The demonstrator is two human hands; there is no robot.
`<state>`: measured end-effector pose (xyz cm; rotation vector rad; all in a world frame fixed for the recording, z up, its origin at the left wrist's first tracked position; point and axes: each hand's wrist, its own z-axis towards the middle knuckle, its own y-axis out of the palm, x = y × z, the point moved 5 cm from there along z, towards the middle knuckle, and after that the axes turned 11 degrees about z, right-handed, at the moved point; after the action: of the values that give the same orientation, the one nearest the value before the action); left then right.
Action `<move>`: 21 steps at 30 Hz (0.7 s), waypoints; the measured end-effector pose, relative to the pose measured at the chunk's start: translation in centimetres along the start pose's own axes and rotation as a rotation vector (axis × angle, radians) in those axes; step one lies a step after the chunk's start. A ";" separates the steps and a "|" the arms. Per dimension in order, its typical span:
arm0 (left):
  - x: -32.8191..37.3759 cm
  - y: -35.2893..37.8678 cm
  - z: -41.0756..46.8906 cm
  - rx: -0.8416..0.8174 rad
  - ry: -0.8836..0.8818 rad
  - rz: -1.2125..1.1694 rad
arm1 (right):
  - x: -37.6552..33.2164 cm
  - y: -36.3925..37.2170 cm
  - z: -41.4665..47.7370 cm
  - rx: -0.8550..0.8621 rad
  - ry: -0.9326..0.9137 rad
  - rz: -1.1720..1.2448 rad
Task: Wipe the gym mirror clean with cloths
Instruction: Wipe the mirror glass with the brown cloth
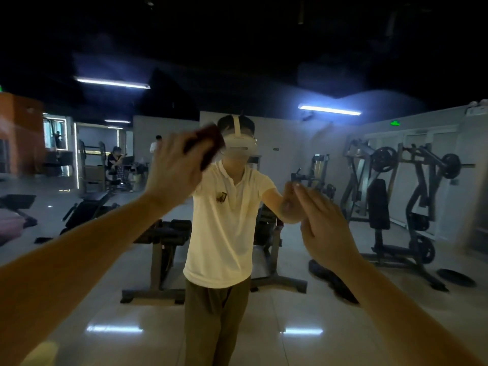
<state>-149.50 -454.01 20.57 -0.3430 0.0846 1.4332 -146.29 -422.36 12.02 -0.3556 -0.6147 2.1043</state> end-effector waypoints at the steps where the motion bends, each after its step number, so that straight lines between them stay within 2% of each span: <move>1: -0.9 -0.4 0.8 0.066 -0.150 -0.018 | -0.3 -0.4 1.4 0.010 0.001 -0.017; 2: -0.6 -0.3 1.0 0.083 -0.248 -0.041 | -0.5 -0.6 2.9 0.021 0.012 -0.037; 3: 0.8 0.1 0.7 0.087 -0.269 -0.064 | -0.6 -0.7 4.4 0.040 0.030 -0.056; 4: 3.2 0.6 -0.1 0.082 -0.210 -0.101 | -0.7 -0.6 5.8 0.066 0.052 -0.070; 5: 6.0 1.3 -1.3 0.044 -0.062 -0.143 | -0.8 -0.4 7.0 0.097 0.073 -0.091; 8: 11.0 2.9 -5.4 -0.084 0.656 -0.026 | -1.2 1.1 8.5 0.183 0.112 -0.205; 9: 10.5 2.9 -5.2 -0.103 0.793 0.019 | -1.2 1.5 8.5 0.199 0.125 -0.224; 10: 9.1 2.9 -4.2 -0.114 0.838 0.061 | -1.1 1.7 8.4 0.208 0.128 -0.233; 12: 5.0 1.7 -0.1 -0.107 0.602 -0.063 | -0.6 1.6 8.3 0.196 0.091 -0.260; 15: -3.3 -0.7 6.1 0.142 0.137 0.085 | 0.2 1.1 8.2 0.180 0.054 -0.295; 17: -5.9 -1.0 8.5 0.176 -0.083 0.132 | -0.2 0.9 8.1 0.225 0.036 -0.282; 19: -3.9 -0.8 9.7 0.178 -0.226 0.078 | -0.8 0.8 8.2 0.292 0.007 -0.268; 21: 1.0 0.2 9.8 0.192 -0.199 0.046 | -1.1 0.4 8.5 0.357 -0.021 -0.218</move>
<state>-151.01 -450.29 29.54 -0.0403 0.0683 1.4840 -149.94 -425.94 18.94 -0.0612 -0.2661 1.9597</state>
